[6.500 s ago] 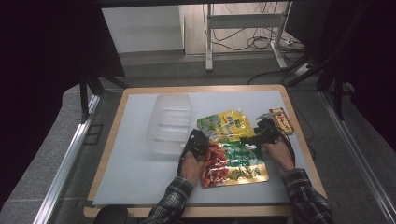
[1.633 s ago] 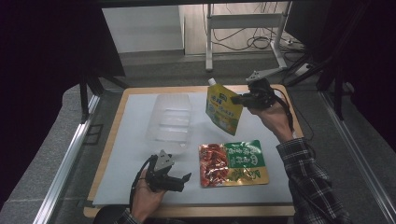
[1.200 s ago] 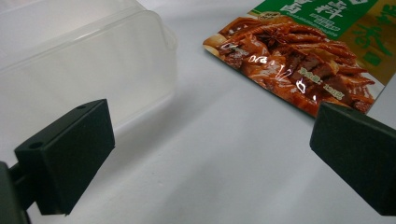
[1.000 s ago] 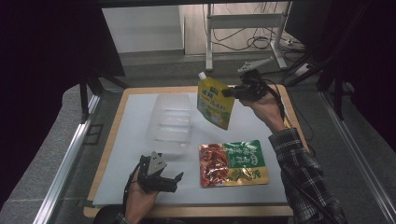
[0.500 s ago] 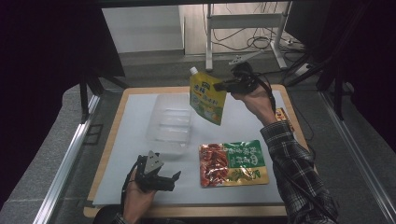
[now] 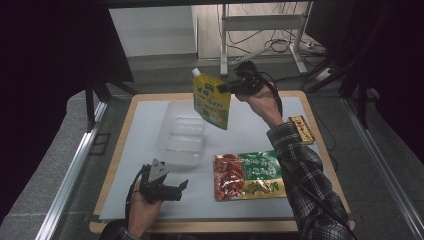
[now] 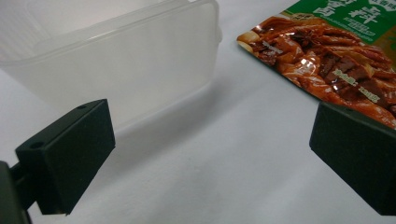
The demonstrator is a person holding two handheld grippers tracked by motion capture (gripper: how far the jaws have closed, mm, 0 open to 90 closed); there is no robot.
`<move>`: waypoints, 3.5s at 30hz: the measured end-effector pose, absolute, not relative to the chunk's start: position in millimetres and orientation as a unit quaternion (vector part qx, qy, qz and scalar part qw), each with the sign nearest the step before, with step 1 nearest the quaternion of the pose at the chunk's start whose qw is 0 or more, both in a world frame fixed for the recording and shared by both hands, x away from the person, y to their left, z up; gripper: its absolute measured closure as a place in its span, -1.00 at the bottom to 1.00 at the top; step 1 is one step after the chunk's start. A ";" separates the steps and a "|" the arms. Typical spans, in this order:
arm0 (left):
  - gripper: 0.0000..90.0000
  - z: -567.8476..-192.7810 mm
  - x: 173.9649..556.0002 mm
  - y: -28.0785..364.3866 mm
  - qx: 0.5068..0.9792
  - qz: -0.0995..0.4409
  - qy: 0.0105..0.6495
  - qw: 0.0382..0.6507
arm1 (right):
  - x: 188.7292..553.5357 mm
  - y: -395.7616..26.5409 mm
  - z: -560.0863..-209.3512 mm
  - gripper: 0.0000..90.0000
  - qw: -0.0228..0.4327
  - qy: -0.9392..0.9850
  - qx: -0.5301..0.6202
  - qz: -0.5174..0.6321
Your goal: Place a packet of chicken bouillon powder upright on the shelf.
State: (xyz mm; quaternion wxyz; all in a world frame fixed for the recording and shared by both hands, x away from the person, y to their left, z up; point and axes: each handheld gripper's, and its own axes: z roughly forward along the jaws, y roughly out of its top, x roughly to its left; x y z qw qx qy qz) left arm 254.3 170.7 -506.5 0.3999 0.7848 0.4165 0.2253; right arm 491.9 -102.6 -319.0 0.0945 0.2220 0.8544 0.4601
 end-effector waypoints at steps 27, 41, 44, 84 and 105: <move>-1.00 -505.8 254.9 174.0 0.782 0.221 0.420 0.405 | 522.5 -45.8 -327.8 0.94 0.088 0.857 0.206 0.463; -1.00 -506.2 254.8 172.7 0.783 0.218 0.417 0.406 | 534.2 -18.1 -341.8 0.94 0.084 0.861 0.201 0.460; -0.99 -506.4 254.8 172.6 0.784 0.218 0.417 0.405 | 535.9 -15.2 -347.2 0.94 0.080 0.863 0.200 0.457; -0.99 -508.8 255.9 168.6 0.789 0.212 0.414 0.401 | 541.7 -12.4 -379.9 0.41 0.093 0.875 0.206 0.427; -0.99 -511.0 256.7 166.1 0.792 0.204 0.410 0.403 | 524.9 -26.1 -381.9 -0.42 0.131 0.876 0.210 0.414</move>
